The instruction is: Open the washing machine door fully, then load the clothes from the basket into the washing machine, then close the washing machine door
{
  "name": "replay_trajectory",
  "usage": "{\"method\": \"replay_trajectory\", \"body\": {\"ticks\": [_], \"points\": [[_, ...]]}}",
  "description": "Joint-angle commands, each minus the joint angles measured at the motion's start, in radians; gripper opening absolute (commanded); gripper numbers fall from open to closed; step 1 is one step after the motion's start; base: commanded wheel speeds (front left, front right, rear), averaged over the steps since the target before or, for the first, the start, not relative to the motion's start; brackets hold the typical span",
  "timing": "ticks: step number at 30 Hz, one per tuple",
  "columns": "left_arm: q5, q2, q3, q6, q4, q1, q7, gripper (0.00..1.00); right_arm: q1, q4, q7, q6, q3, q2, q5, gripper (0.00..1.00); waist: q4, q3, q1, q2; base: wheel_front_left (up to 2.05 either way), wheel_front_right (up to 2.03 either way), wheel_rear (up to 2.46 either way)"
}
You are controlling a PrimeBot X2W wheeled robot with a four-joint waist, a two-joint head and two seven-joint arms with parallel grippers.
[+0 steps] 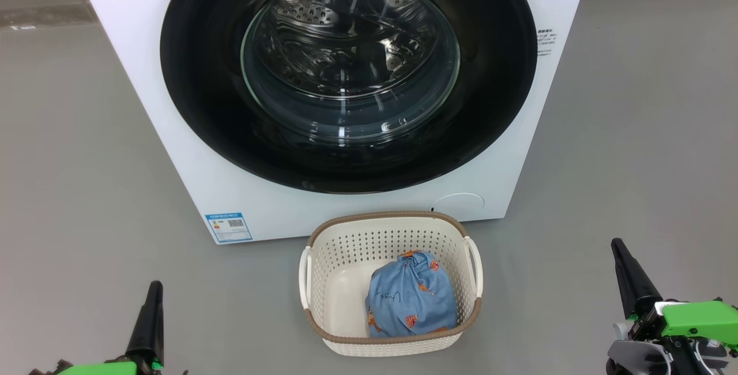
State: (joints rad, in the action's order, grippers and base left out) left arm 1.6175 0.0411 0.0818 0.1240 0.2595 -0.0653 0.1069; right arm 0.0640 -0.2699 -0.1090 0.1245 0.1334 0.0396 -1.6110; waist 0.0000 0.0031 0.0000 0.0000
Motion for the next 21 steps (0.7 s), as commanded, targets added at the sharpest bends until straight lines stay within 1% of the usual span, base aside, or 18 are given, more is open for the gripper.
{"method": "replay_trajectory", "body": {"ticks": [1, 13, 14, 18, 21], "points": [[-0.009, 0.009, 0.032, 0.007, -0.015, -0.043, 0.006, 0.0, 0.044, 0.025, -0.004, 0.006, -0.02, 0.011, 0.002, 0.0, 0.0, 0.0, 0.0, 0.0, 0.0, 0.0, 0.0], [-0.009, 0.009, 0.032, 0.007, -0.015, -0.043, 0.006, 0.0, 0.044, 0.025, -0.004, 0.006, -0.02, 0.011, 0.002, 0.0, 0.0, 0.0, 0.0, 0.0, 0.0, 0.0, 0.0], [0.0, 0.0, -0.001, 0.0, 0.002, 0.001, 0.0, 1.0, -0.001, -0.003, 0.0, 0.0, 0.0, -0.001, 0.0, 1.0, 0.0, 0.0, 0.0, 0.0, 0.0, 0.0, 0.0], [0.0, -0.007, -0.006, -0.002, 0.022, 0.018, -0.005, 1.0, -0.019, -0.028, 0.002, 0.0, -0.002, -0.011, 0.002, 1.0, 0.0, 0.0, 0.0002, 0.0, 0.0, 0.0, 0.0], [-0.001, -0.006, -0.01, -0.001, 0.017, 0.015, -0.011, 1.0, -0.017, -0.021, 0.003, 0.0, -0.002, -0.01, 0.004, 1.0, 0.0, -0.001, 0.0019, 0.0, 0.0, 0.0, 0.0]]}}
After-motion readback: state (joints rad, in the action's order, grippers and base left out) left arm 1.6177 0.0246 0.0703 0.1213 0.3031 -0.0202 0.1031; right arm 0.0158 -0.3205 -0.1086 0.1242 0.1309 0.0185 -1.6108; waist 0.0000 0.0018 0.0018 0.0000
